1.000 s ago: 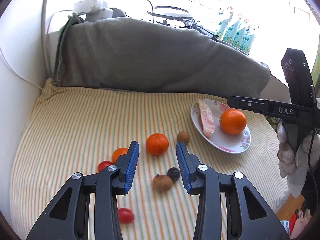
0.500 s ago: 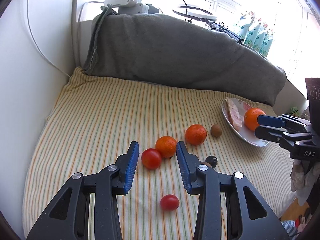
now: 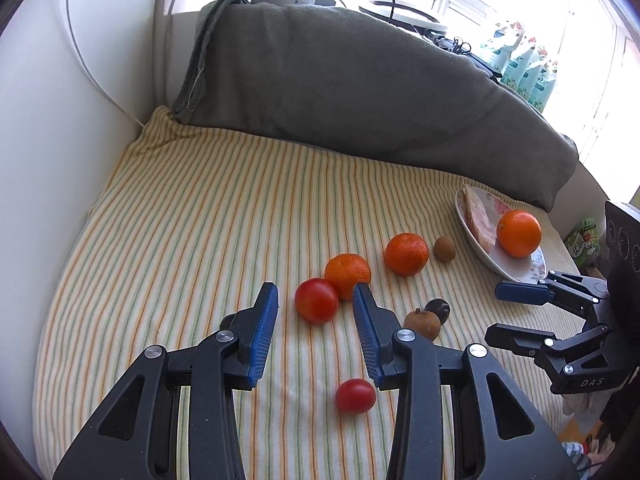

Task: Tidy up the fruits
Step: 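Move the right tool toward the brown kiwi among the fruit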

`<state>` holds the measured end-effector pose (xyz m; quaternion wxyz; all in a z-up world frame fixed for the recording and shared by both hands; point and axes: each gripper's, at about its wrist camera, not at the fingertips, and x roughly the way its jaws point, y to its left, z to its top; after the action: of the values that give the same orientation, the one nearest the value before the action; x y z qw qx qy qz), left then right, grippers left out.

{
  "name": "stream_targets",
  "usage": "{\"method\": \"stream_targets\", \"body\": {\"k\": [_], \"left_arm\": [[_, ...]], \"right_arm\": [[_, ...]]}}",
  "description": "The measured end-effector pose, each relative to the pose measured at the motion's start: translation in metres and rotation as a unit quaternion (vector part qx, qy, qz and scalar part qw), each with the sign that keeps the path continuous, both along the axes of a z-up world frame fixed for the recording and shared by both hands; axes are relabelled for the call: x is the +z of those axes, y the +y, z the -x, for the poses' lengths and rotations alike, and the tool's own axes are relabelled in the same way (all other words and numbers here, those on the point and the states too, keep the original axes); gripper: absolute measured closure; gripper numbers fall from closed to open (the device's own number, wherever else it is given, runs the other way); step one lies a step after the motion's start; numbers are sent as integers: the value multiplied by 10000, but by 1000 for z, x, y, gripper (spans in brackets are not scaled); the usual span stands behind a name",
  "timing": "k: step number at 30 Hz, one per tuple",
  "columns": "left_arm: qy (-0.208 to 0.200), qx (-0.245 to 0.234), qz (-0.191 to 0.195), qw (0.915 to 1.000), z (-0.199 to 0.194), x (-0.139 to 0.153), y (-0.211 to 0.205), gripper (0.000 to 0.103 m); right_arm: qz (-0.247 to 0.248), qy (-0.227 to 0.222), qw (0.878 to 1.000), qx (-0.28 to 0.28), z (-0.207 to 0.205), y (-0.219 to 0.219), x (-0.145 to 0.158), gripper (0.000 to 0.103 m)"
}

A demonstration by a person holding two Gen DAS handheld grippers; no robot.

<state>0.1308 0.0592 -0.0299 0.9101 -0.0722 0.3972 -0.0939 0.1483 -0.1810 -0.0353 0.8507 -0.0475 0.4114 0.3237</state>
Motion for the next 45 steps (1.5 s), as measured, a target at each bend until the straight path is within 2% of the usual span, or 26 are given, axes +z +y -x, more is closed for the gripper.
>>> {"method": "stream_targets", "body": {"k": [8,12,17,20,27,31,40,45], "left_arm": [[172,-82,68,9998,-3,-12,0,66],[223,-116,67,9997,-8,-15,-1,66],[269,-152,82,9995,-12,-19,-1,66],[300,-150,91,9994,-15,-21,0,66],[364,-220,67,9991,-20,-27,-3,66],[408,-221,84,9989,-24,-30,-2,66],[518,-315,125,9981,-31,-37,-8,66],[555,-270,119,9980,-33,-40,-9,72]], "right_arm": [[8,81,9999,110,-6,10,-10,45],[2,44,9995,310,-5,21,-7,58],[74,-54,9985,532,-6,39,-4,59],[201,-120,9974,685,-6,51,-3,62],[506,-262,9946,870,-12,74,-6,63],[713,-315,9921,984,-13,82,-8,70],[1047,-463,9871,1119,-7,87,-14,70],[1307,-618,9829,1138,-5,90,-18,77]]}}
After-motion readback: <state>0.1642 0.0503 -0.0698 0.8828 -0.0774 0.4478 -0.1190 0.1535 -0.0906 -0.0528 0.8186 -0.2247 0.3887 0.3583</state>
